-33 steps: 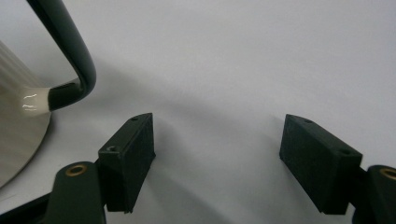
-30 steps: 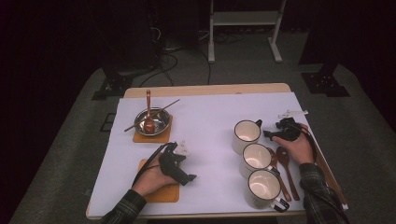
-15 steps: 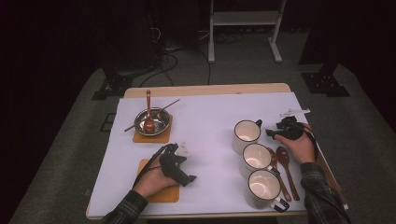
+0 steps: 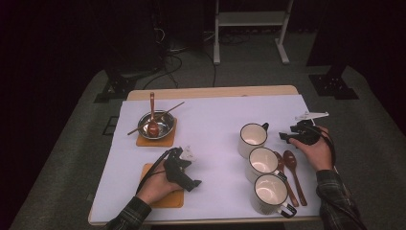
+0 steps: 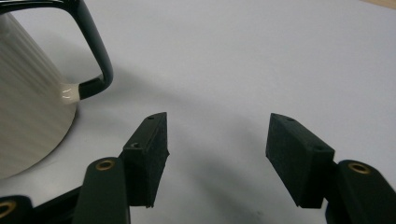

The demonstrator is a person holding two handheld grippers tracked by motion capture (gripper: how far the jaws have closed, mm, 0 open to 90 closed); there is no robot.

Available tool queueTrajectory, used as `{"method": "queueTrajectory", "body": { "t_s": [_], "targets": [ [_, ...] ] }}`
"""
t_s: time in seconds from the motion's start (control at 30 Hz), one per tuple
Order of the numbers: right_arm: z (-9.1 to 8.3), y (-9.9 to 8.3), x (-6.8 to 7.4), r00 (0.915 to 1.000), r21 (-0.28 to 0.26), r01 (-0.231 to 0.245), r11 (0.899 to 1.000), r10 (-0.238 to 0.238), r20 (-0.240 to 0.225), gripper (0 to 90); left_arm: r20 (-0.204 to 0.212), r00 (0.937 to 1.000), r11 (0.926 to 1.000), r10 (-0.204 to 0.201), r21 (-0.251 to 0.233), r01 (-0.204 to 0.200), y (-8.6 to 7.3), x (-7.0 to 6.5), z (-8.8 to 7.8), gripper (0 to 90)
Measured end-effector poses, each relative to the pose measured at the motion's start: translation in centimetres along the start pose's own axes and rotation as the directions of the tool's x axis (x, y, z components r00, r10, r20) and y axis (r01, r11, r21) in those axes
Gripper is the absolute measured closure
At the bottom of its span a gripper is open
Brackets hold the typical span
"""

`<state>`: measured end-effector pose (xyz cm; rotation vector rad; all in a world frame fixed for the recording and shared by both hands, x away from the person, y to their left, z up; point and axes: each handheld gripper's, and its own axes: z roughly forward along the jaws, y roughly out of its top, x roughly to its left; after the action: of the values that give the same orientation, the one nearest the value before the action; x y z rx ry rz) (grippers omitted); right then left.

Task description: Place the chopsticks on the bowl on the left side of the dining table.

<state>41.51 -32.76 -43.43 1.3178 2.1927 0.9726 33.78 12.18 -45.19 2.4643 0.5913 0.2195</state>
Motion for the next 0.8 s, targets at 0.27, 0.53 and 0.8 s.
{"method": "queueTrajectory", "body": {
  "t_s": [0.27, 0.53, 0.8],
  "targets": [
    [-1.5, -0.5, -0.3, 0.9998, -0.008, -0.001, 1.000, 0.001, 0.022, 37.7, -0.009, 0.9999, 1.0000, -0.007, -0.002, 0.007, -0.1, -0.1, 0.0, 0.0],
    [-2.6, -1.0, -0.6, 0.9995, -0.015, -0.015, 1.000, 0.015, 0.029, 39.0, -0.010, 0.9999, 0.9999, -0.006, 0.009, 0.006, 0.0, -0.1, 0.0, 0.0],
    [-3.6, -1.7, -1.1, 0.9988, -0.020, -0.030, 0.999, 0.031, 0.037, 41.7, -0.011, 0.9999, 0.9998, -0.011, 0.016, 0.011, 0.1, -0.1, 0.0, 0.0]
  ]
}}
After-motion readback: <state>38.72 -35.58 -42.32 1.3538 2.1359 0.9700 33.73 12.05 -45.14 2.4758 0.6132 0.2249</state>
